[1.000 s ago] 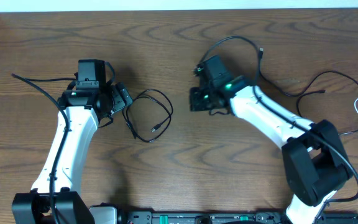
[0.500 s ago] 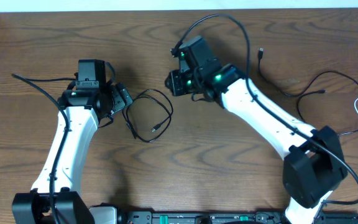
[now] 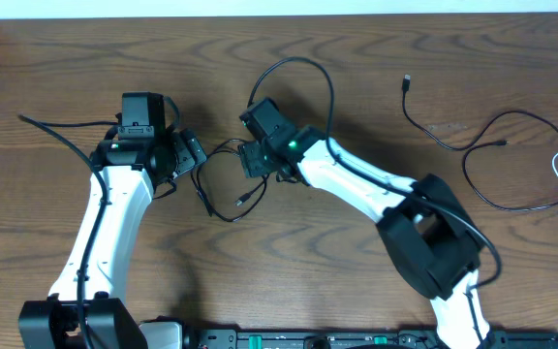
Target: Untangle cables
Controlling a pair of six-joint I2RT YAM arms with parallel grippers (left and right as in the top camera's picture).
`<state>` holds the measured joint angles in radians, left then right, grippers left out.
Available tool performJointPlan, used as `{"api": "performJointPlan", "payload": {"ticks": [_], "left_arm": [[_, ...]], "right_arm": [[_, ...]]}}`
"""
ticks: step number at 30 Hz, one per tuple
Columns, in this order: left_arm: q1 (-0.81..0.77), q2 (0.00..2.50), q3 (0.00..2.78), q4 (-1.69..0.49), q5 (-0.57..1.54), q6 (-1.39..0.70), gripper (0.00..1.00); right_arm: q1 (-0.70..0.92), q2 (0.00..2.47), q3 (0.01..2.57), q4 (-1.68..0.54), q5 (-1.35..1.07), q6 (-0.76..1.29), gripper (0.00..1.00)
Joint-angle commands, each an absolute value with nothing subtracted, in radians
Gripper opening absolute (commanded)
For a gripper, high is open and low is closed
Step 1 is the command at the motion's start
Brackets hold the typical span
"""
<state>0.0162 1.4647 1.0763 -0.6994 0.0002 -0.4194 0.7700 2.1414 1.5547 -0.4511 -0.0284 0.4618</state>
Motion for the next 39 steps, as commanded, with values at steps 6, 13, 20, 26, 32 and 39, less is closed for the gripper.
{"api": "performJointPlan", "payload": {"ticks": [6, 13, 20, 26, 32, 39], "left_arm": [[0.019, 1.470, 1.084, -0.702, -0.012, -0.424, 0.98], [0.019, 1.470, 1.084, -0.702, -0.012, -0.424, 0.98], [0.019, 1.470, 1.084, -0.702, -0.012, -0.424, 0.98], [0.019, 1.470, 1.084, -0.702, -0.012, -0.424, 0.98], [0.019, 1.470, 1.084, -0.702, -0.012, -0.424, 0.98], [0.019, 1.470, 1.084, -0.702, -0.012, -0.424, 0.98]], "right_arm": [[0.776, 2.224, 1.555, -0.491, 0.139, 0.455, 0.53], [0.762, 2.225, 1.555, -0.613, 0.354, 0.455, 0.44], [0.723, 2.225, 1.563, -0.682, 0.337, 0.450, 0.55], [0.716, 2.223, 1.703, -0.820, 0.322, 0.306, 0.59], [0.738, 2.223, 1.850, -0.918, 0.060, 0.222, 0.60], [0.744, 2.223, 1.897, -0.904, -0.387, 0.159, 0.67]]}}
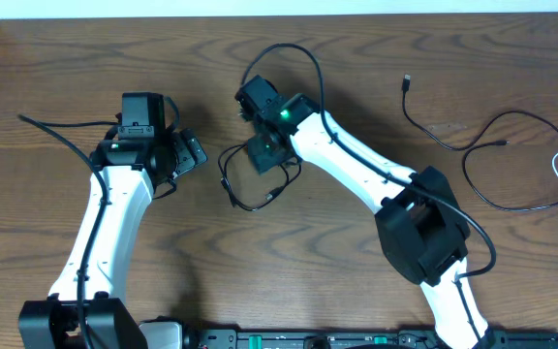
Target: Untangle cables
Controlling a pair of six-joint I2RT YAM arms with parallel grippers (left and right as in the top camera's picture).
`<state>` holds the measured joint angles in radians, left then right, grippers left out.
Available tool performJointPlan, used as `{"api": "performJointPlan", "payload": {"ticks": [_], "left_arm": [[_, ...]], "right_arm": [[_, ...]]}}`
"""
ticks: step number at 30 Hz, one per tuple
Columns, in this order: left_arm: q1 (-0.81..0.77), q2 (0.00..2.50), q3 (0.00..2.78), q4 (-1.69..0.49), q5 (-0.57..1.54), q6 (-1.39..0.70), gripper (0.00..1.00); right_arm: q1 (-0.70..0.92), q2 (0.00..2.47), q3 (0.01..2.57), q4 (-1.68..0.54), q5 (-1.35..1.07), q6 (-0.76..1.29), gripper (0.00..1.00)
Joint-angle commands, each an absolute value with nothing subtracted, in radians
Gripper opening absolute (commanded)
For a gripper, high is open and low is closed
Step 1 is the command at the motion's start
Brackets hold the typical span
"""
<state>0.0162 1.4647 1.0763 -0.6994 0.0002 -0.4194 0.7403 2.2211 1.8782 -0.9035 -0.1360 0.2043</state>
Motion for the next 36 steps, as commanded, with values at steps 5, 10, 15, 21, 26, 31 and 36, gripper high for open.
{"api": "performJointPlan", "payload": {"ticks": [5, 10, 15, 21, 26, 31, 36], "left_arm": [[0.019, 1.470, 1.084, -0.702, -0.012, -0.424, 0.98], [0.019, 1.470, 1.084, -0.702, -0.012, -0.424, 0.98], [0.019, 1.470, 1.084, -0.702, -0.012, -0.424, 0.98], [0.019, 1.470, 1.084, -0.702, -0.012, -0.424, 0.98], [0.019, 1.470, 1.084, -0.702, -0.012, -0.424, 0.98], [0.019, 1.470, 1.084, -0.702, -0.012, -0.424, 0.98], [0.019, 1.470, 1.084, -0.702, -0.012, -0.424, 0.98]], "right_arm": [[0.746, 2.224, 1.896, -0.933, -0.444, 0.155, 0.74], [0.750, 2.224, 1.873, -0.936, -0.371, 0.159, 0.80], [0.748, 2.226, 1.826, -0.934, -0.201, 0.339, 0.51], [0.750, 2.226, 1.785, -0.906, -0.163, 0.569, 0.25], [0.749, 2.226, 1.785, -0.930, -0.138, 0.714, 0.03], [0.748, 2.226, 1.785, -0.987, -0.122, 1.060, 0.38], [0.759, 2.227, 1.785, -0.992, -0.123, 1.169, 0.28]]}}
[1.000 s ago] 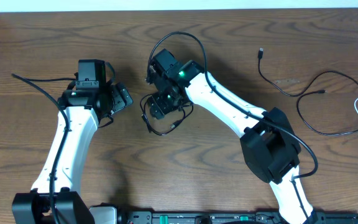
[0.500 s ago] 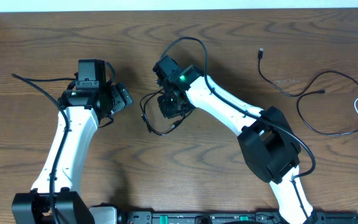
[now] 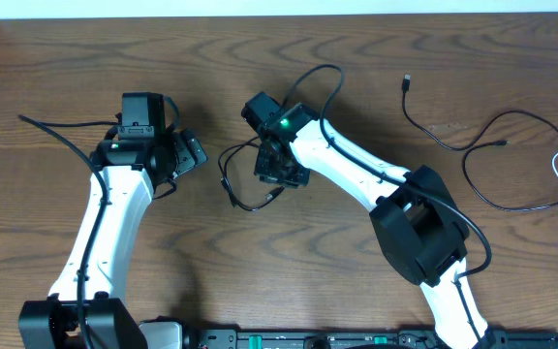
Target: Untangle cables
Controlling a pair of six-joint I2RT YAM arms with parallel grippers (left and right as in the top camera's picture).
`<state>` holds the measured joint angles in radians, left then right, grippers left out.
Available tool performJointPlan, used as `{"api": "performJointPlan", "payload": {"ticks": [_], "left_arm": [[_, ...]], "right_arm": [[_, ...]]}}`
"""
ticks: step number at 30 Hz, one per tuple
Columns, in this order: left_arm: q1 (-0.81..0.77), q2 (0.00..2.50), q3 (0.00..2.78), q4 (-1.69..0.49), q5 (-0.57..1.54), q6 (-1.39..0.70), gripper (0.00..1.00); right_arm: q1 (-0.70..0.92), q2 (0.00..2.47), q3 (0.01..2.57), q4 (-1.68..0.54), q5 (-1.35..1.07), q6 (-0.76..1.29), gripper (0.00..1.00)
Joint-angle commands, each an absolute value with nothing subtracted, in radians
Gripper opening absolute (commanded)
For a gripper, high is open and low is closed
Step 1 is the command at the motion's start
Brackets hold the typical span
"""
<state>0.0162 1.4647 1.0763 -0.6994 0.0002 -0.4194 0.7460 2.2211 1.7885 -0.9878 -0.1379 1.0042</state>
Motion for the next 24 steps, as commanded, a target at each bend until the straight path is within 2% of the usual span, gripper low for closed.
{"api": "performJointPlan", "payload": {"ticks": [1, 3, 6, 16, 21, 24], "left_arm": [[0.019, 1.470, 1.084, -0.702, -0.012, -0.424, 0.98], [0.019, 1.470, 1.084, -0.702, -0.012, -0.424, 0.98], [0.019, 1.470, 1.084, -0.702, -0.012, -0.424, 0.98], [0.019, 1.470, 1.084, -0.702, -0.012, -0.424, 0.98], [0.019, 1.470, 1.084, -0.702, -0.012, -0.424, 0.98], [0.019, 1.470, 1.084, -0.702, -0.012, -0.424, 0.98]], "right_arm": [[0.761, 2.227, 1.785, -0.992, -0.123, 1.186, 0.28], [0.767, 2.227, 1.785, -0.992, -0.125, 1.225, 0.26], [0.775, 2.227, 1.785, -0.992, -0.126, 1.279, 0.16], [0.800, 2.228, 1.783, -0.987, -0.104, 1.369, 0.01], [0.799, 2.228, 1.782, -0.987, -0.104, 1.369, 0.01], [0.796, 2.228, 1.780, -0.988, -0.103, 1.368, 0.14]]}}
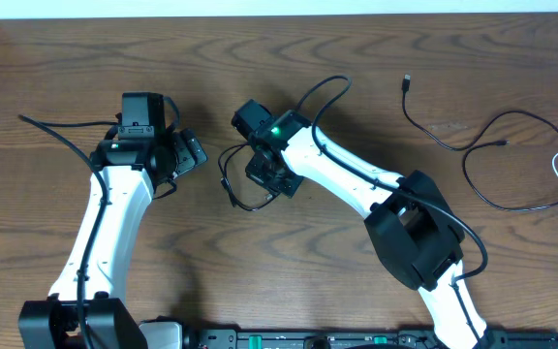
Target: Untangle cables
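A short black cable point(229, 182) lies in a loose loop at the table's middle, its plug end point(271, 195) under my right wrist. My right gripper point(271, 176) points down onto the right side of that loop; its fingers are hidden under its own body, so the jaw state does not show. My left gripper point(191, 153) rests to the left of the loop, a small gap away, fingers spread with nothing between them. A long black cable point(473, 160) winds across the right side of the table, lying apart from the short one.
A white cable lies coiled at the far right edge. The right arm's own black lead arcs above its wrist point(323, 92). A thin black lead point(51, 131) trails from the left arm toward the left edge.
My right gripper has shifted slightly left and toward the front over the loop. The short black cable lies as before. The left arm has not moved.
First the short cable stretched between both grippers near the left one. Then it lay bunched further right beneath the right gripper, away from the left one. Afterwards the right gripper shifted over the loop twice while the loop stayed in place.
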Controlling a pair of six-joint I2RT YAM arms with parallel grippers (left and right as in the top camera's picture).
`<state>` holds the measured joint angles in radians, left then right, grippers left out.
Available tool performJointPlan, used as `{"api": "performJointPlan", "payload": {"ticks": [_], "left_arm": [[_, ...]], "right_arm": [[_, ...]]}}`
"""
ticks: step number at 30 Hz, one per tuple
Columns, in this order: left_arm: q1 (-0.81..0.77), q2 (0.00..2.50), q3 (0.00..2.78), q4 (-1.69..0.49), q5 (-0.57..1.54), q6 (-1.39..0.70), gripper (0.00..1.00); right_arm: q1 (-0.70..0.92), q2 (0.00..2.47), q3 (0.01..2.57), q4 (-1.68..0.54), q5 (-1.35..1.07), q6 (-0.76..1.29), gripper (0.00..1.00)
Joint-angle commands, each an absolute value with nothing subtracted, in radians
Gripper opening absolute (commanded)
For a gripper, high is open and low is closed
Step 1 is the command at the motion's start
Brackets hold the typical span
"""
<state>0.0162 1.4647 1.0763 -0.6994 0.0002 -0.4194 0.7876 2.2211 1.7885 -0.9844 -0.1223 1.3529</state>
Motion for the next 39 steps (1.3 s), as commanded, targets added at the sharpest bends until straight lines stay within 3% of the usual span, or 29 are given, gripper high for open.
{"api": "performJointPlan", "payload": {"ticks": [1, 7, 10, 14, 16, 18, 21, 23, 24, 27, 29, 39], "left_arm": [[0.019, 1.470, 1.084, -0.702, -0.012, -0.424, 0.98], [0.019, 1.470, 1.084, -0.702, -0.012, -0.424, 0.98], [0.019, 1.470, 1.084, -0.702, -0.012, -0.424, 0.98], [0.019, 1.470, 1.084, -0.702, -0.012, -0.424, 0.98], [0.019, 1.470, 1.084, -0.702, -0.012, -0.424, 0.98], [0.019, 1.470, 1.084, -0.702, -0.012, -0.424, 0.98], [0.019, 1.470, 1.084, -0.702, -0.012, -0.424, 0.98], [0.019, 1.470, 1.084, -0.702, -0.012, -0.424, 0.98], [0.019, 1.470, 1.084, -0.702, -0.012, -0.424, 0.98], [0.019, 1.470, 1.084, -0.702, -0.012, -0.424, 0.98], [0.019, 1.470, 1.084, -0.702, -0.012, -0.424, 0.98], [0.019, 1.470, 1.084, -0.702, -0.012, -0.424, 0.98]], "right_arm": [[0.792, 2.228, 1.779, -0.988, -0.104, 1.369, 0.19], [0.722, 2.228, 1.779, -0.963, -0.178, 1.421, 0.38], [0.675, 2.228, 1.779, -0.927, -0.281, 1.420, 0.36], [0.648, 2.228, 1.779, -0.947, -0.283, 1.420, 0.15], [0.648, 2.228, 1.778, -0.975, -0.269, 1.426, 0.10], [0.653, 2.228, 1.778, -1.005, -0.264, 1.451, 0.12], [0.675, 2.228, 1.778, -1.012, -0.265, 1.470, 0.33], [0.694, 2.228, 1.778, -1.001, -0.264, 1.470, 0.41], [0.704, 2.228, 1.778, -0.994, -0.263, 1.470, 0.39], [0.729, 2.228, 1.778, -0.982, -0.260, 1.480, 0.20], [0.741, 2.228, 1.778, -0.983, -0.247, 1.502, 0.18], [0.785, 2.228, 1.778, -0.987, -0.101, 1.578, 0.25]]}}
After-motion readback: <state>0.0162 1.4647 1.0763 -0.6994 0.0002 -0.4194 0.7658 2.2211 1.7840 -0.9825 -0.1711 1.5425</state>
